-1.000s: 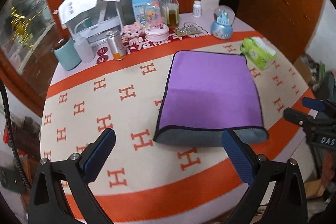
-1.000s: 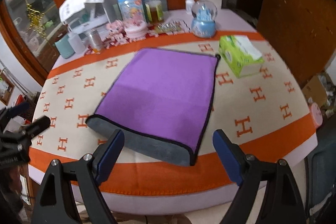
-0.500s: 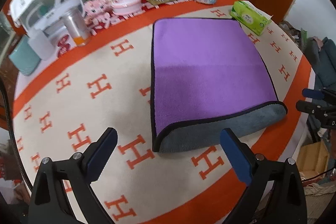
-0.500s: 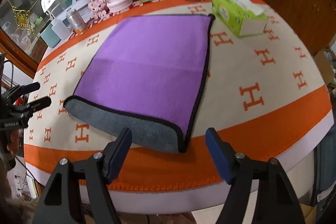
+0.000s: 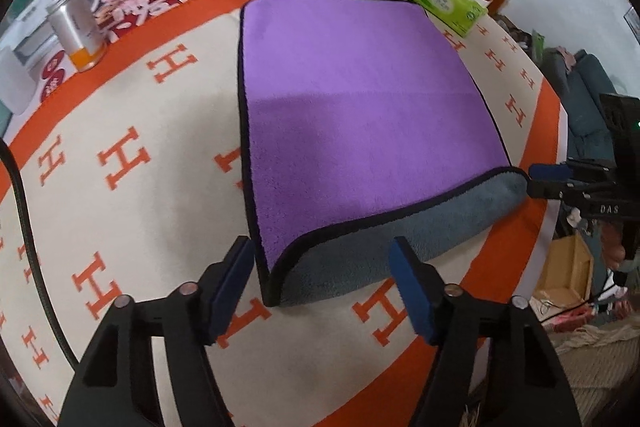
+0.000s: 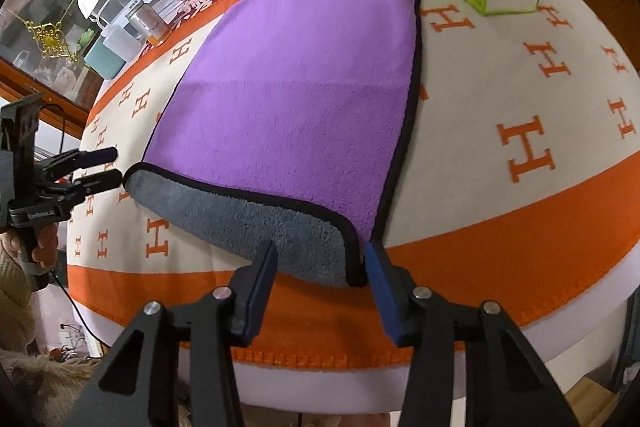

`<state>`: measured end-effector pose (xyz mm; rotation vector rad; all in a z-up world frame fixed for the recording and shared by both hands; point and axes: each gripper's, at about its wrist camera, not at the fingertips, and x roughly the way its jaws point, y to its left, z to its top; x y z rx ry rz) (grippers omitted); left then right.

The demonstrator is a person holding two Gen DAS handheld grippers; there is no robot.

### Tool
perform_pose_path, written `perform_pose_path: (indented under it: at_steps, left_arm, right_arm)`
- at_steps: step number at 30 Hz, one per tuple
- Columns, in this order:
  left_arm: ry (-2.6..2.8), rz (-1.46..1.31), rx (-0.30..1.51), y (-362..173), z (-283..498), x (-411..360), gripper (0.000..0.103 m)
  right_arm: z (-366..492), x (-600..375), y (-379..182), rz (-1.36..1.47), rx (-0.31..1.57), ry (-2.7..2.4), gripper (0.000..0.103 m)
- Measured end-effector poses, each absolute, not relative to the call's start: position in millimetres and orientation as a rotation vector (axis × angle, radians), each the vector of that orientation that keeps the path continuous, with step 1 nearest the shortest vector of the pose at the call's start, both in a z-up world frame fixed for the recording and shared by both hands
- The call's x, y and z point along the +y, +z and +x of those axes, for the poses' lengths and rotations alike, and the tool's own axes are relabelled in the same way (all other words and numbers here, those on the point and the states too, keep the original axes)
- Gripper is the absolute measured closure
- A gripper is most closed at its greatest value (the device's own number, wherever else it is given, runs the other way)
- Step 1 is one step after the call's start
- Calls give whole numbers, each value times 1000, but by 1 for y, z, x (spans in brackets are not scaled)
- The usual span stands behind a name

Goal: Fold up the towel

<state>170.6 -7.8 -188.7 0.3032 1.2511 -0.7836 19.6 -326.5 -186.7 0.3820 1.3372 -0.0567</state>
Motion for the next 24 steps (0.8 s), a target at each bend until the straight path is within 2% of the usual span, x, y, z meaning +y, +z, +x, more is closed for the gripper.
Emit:
perform_pose_path:
  at_steps: [8, 10, 14, 16, 19, 23, 24]
  left_arm:
    - [-822, 287, 1300, -199, 177, -6, 41]
    - [-837, 289, 1313, -201, 178, -5, 45]
    - [-843, 298, 1331, -204, 180, -6, 47]
    - [-847, 291, 1348, -207, 181, -5, 53]
    - [-849, 292, 1368, -212, 182, -6, 56]
    - [-862, 307, 1390, -215, 180, -11, 56]
    - [-863, 312, 1393, -216, 180, -13, 59]
  right_arm:
    - [27, -332, -193, 409, 1348, -22, 64]
    - [28, -333, -194, 410, 1351, -14, 66]
    - [29, -337, -198, 418, 1363, -12, 66]
    - [29, -338, -200, 430, 1366, -13, 66]
    - [29, -340, -205, 456, 1373, -10, 67]
    - [28, -340, -212, 476, 1397, 7, 81]
    - [28, -340, -212, 476, 1398, 9, 85]
